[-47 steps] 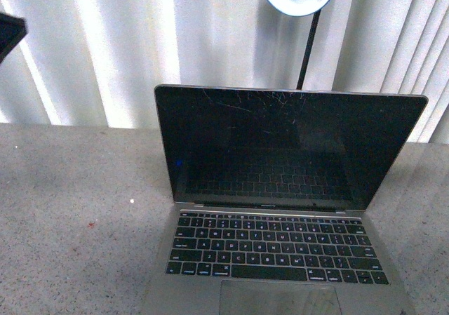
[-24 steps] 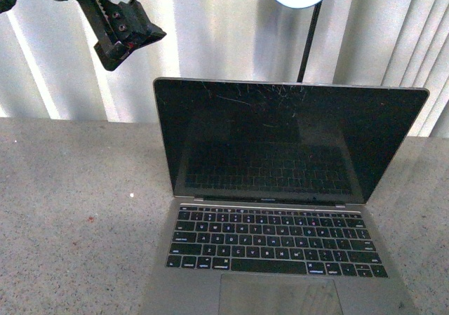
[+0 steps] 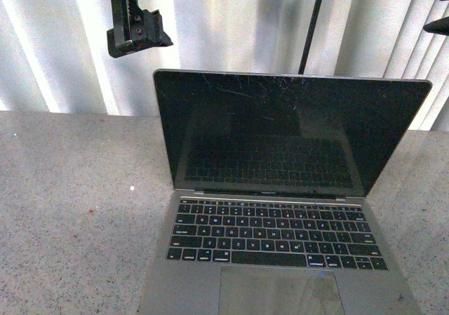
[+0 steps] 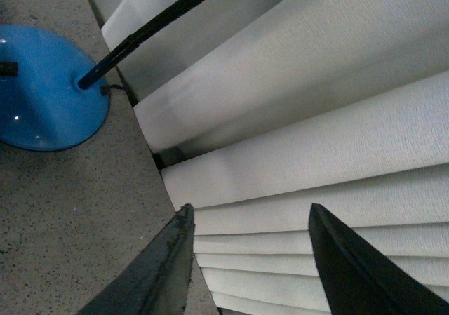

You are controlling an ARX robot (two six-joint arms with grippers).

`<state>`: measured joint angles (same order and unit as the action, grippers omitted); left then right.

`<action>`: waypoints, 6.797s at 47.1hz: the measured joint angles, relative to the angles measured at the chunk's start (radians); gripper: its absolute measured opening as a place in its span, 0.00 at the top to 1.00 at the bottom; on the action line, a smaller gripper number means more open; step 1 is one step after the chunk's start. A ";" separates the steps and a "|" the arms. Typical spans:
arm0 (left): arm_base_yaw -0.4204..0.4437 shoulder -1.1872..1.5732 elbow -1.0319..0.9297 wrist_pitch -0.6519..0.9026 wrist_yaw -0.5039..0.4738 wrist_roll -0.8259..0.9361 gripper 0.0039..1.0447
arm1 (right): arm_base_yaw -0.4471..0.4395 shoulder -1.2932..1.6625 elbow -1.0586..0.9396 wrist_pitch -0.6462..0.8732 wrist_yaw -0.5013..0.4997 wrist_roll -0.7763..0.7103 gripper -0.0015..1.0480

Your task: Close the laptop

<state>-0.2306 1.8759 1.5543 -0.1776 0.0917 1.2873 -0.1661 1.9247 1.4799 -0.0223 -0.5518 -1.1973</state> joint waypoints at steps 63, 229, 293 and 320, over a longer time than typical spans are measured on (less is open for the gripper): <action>-0.085 -0.003 -0.103 -0.117 -0.010 0.228 0.97 | 0.071 0.013 0.027 -0.499 -0.048 -0.287 0.97; -0.165 -0.319 -0.787 0.437 0.264 -0.187 0.97 | 0.167 -0.130 -0.567 0.048 -0.164 0.243 0.97; 0.231 -1.189 -1.438 0.744 -0.092 -1.285 0.97 | 0.127 -1.127 -1.348 0.678 0.540 1.185 0.97; 0.231 -1.445 -1.527 0.608 -0.092 -1.288 0.97 | 0.163 -1.408 -1.474 0.532 0.549 1.186 0.97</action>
<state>0.0006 0.4313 0.0277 0.4309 -0.0006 -0.0006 -0.0029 0.5163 0.0063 0.5095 -0.0029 -0.0113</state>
